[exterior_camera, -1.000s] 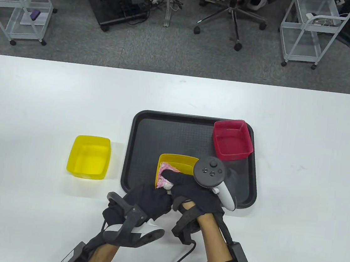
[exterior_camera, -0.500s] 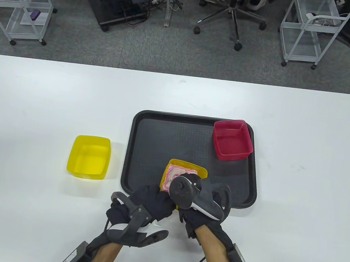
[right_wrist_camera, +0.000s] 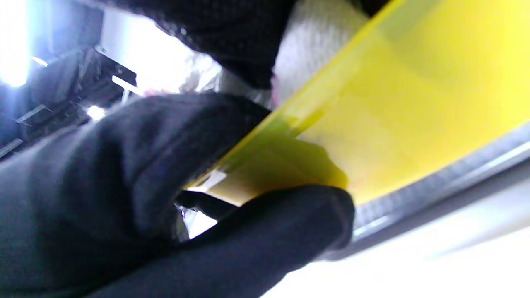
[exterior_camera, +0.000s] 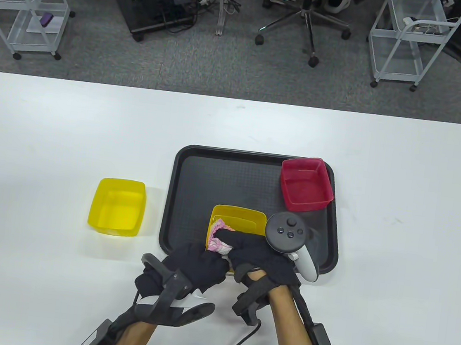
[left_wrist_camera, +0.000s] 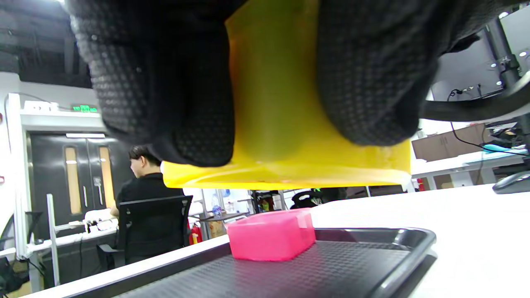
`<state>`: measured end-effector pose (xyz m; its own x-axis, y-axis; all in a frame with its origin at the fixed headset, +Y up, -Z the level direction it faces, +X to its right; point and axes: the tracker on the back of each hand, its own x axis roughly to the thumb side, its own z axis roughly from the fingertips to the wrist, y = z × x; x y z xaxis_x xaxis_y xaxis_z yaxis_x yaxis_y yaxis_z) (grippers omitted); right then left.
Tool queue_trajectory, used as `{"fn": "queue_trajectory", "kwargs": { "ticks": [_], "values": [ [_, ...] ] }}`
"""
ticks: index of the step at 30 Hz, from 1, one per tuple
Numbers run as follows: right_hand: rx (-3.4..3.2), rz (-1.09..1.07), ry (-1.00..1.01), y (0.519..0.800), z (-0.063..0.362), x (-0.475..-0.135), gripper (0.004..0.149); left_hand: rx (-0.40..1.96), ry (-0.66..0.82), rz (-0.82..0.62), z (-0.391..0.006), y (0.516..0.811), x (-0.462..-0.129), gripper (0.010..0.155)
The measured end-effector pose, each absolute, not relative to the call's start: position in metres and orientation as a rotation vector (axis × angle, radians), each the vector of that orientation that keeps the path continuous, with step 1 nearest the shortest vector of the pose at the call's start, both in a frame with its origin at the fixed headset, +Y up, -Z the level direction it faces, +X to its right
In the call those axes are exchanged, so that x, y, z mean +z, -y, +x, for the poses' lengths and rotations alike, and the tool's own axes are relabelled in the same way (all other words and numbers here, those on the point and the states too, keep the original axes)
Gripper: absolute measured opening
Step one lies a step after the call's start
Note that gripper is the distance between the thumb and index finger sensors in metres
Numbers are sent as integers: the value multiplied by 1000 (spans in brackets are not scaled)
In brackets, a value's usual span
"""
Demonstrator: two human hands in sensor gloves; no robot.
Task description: Wipe plastic food containers with dish cloth
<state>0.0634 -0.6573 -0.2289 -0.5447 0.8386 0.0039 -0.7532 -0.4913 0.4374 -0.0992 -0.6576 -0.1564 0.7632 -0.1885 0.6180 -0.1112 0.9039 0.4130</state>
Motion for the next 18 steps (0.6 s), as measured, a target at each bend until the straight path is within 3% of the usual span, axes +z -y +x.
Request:
{"fn": "queue_trajectory", "kwargs": {
  "ticks": [5, 12, 18],
  "values": [
    [2442, 344, -524, 649, 55, -223, 39, -106, 720, 428, -98, 662, -160, 37],
    [2922, 538, -391, 636, 31, -214, 38, -100, 727, 419, -92, 664, -157, 38],
    [3142, 508, -15, 640, 23, -216, 39, -93, 730, 431, -90, 661, -155, 39]
  ]
}}
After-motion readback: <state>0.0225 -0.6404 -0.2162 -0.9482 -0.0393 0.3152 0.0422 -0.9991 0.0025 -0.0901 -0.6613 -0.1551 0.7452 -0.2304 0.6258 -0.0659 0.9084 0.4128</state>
